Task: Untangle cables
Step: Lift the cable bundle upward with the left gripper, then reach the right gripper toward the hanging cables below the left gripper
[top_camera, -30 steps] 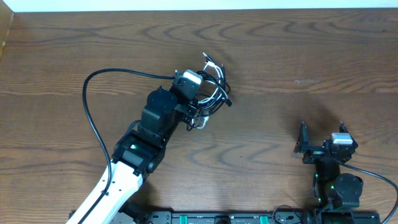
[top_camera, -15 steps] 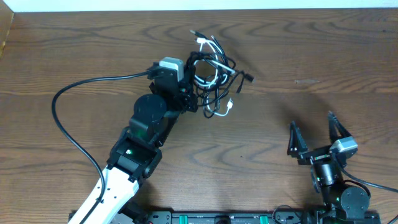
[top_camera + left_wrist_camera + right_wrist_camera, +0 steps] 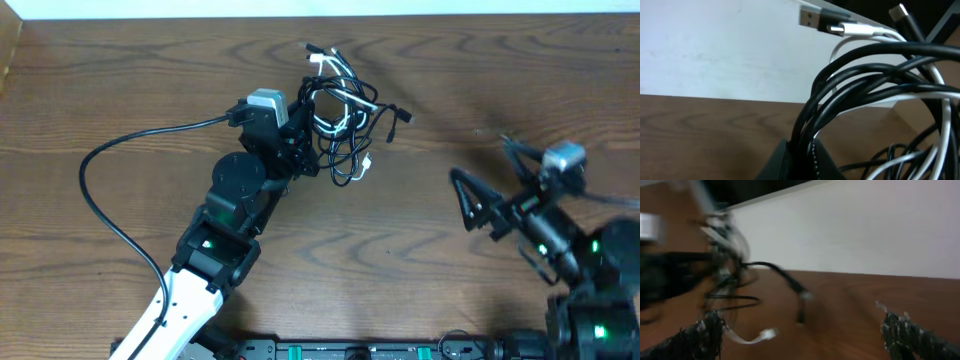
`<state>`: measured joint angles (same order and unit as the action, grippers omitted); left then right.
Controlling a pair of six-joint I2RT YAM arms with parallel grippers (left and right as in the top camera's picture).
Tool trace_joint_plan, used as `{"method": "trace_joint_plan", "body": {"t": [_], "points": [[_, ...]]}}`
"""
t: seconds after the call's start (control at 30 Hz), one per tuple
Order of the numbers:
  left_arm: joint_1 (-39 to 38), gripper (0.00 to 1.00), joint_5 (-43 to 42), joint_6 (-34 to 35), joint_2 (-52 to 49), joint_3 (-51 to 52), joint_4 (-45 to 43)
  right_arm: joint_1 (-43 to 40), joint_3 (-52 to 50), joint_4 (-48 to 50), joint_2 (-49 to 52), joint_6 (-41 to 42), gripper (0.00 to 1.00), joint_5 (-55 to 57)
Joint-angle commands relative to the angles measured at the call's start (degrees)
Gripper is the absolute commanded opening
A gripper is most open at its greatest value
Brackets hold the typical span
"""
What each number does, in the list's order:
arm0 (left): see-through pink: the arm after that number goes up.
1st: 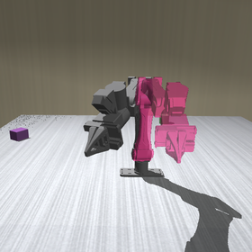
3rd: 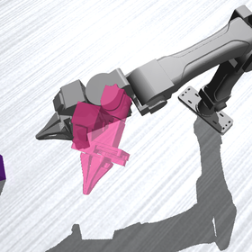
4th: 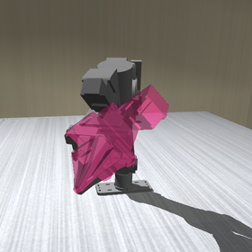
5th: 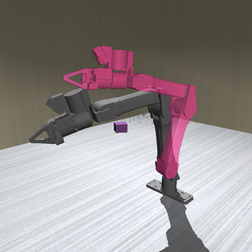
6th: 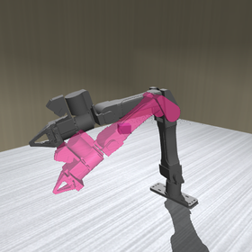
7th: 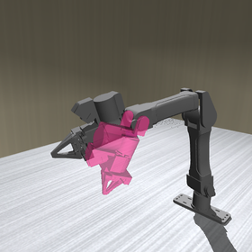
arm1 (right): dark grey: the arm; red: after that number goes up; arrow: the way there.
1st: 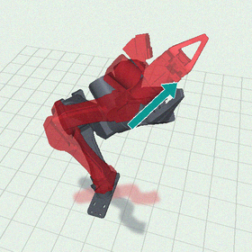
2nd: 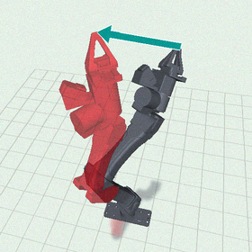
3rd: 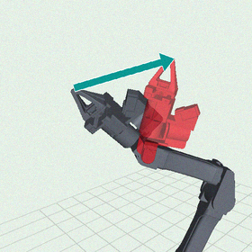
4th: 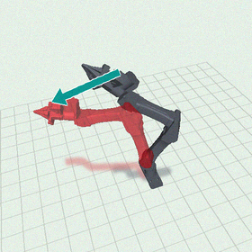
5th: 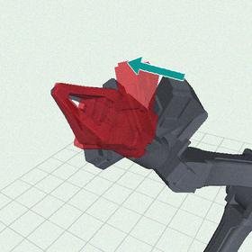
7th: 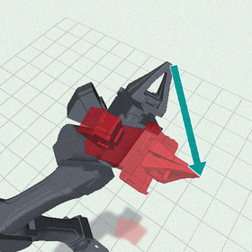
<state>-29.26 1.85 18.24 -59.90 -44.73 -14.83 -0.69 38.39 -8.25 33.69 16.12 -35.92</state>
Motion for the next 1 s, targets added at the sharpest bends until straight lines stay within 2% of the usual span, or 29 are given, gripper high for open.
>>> {"method": "trace_joint_plan", "body": {"t": [0.0,0.07,0.1,0.13,0.23,0.33,0.37,0.5,0.67,0.83,0.97], "points": [[0.0,0.07,0.2,1.0,0.7,-1.0,-0.3,0.2,2.7,4.4,8.0,5.7,0.99,-22.6],[0.0,0.07,-0.8,1.2,0.7,-1.0,-0.3,0.3,2.7,12.9,12.2,13.4,0.99,-24.5],[0.0,0.08,-1.5,1.7,0.7,-1.0,-0.4,0.3,2.7,16.3,14.0,18.9,0.96,-23.3],[0.0,0.08,-2.1,3.1,0.7,-1.0,-0.5,0.3,2.7,18.7,15.6,24.3,0.99,-22.3],[-0.1,0.07,-2.9,5.6,0.7,-1.0,-0.5,0.8,2.7,23.3,20.8,36.7,0.99,-20.4],[-0.7,0.07,-2.9,5.6,0.4,-1.0,-0.5,3.1,2.7,24.2,26.4,46.8,0.8,-18.3],[-0.9,0.07,-2.9,5.6,0.4,-1.0,-0.5,4.2,2.7,24.3,28.0,48.7,0.78,-18.0],[-1.5,0.08,-2.8,5.4,-0.2,-1.0,-0.5,10.6,2.7,32.0,34.5,51.9,0.78,-17.4],[-1.5,0.07,-2.6,0.1,-1.2,-1.0,-0.3,15.3,2.7,45.5,38.7,56.5,0.75,-16.6],[-1.5,0.07,2.7,-0.8,-1.8,-1.0,-0.4,15.6,2.7,45.7,38.8,57.1,0.75,-16.3],[-2.0,0.08,1.8,-0.4,-1.8,-1.0,-0.9,16.3,2.7,45.7,38.8,57.1,0.75,-16.0]]}}
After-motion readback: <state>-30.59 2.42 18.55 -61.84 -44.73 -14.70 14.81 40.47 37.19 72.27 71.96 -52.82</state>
